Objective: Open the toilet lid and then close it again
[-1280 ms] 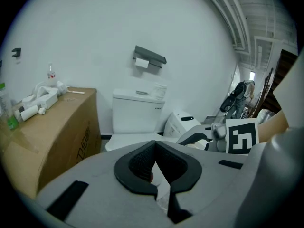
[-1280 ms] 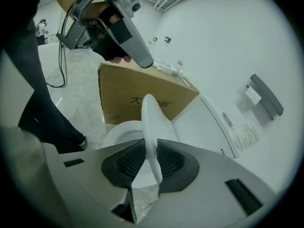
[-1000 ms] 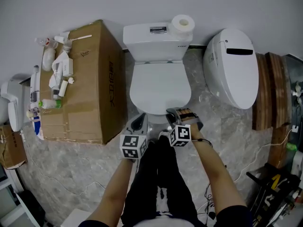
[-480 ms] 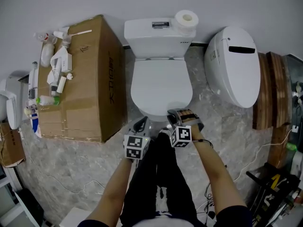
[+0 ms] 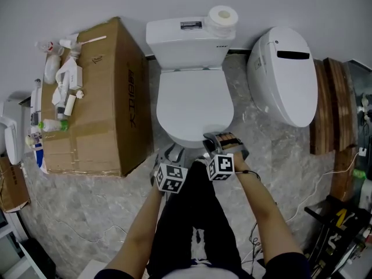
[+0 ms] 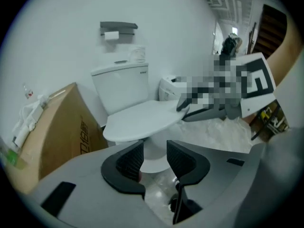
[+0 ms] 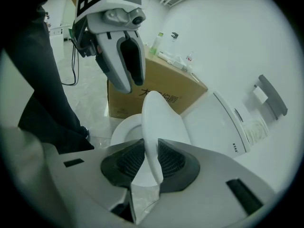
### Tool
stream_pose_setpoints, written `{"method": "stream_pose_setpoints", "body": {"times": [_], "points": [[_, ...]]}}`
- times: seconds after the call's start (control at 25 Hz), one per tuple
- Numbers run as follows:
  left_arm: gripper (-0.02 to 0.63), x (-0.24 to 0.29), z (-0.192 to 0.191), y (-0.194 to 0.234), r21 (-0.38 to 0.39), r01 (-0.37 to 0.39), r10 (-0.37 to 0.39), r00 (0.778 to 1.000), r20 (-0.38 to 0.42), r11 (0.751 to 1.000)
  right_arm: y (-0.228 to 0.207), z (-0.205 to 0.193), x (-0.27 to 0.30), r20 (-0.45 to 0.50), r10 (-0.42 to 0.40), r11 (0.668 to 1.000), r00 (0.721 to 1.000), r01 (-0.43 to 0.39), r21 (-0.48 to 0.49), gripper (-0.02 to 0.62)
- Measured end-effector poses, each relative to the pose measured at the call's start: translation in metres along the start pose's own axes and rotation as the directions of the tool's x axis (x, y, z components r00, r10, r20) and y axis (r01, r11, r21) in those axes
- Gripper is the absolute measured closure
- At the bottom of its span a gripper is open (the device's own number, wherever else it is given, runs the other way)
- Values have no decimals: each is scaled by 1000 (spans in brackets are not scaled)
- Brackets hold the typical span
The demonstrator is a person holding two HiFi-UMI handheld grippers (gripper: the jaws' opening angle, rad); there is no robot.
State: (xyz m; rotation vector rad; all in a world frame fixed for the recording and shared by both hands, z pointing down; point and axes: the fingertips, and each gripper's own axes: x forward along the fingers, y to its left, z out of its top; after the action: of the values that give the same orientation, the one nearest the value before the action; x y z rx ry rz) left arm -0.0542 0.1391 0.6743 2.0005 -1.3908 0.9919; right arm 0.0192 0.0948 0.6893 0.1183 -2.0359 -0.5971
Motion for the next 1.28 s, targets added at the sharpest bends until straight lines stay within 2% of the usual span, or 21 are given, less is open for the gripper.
{"method": "stream_pose_setpoints", "body": {"times": [0.08,0.2,0.4,0.64,1.28], "points": [[442,7,-8,1,61,-25,26,999,-23,998,2,0,0,2,-6,1000,1000,6,0,526],[442,15,-12,6,78,-63,65,998,-26,995,5,-1,3,6,-9,1000,1000,9,-5,526],[443,33,-18,7,57,-41,43,998,-42,998,15,-6,8,11,-3,1000,1000,3,-23,523],[483,40,-27,6,-26,-27,27,1000,-8,999,34,-12,19,5,17,1000,1000,-17,-18,517],[530,68,-67,7,-72,-10,9,1000,-10,997,73,-30,52,-14,31,999,999,-31,-22,502]]}}
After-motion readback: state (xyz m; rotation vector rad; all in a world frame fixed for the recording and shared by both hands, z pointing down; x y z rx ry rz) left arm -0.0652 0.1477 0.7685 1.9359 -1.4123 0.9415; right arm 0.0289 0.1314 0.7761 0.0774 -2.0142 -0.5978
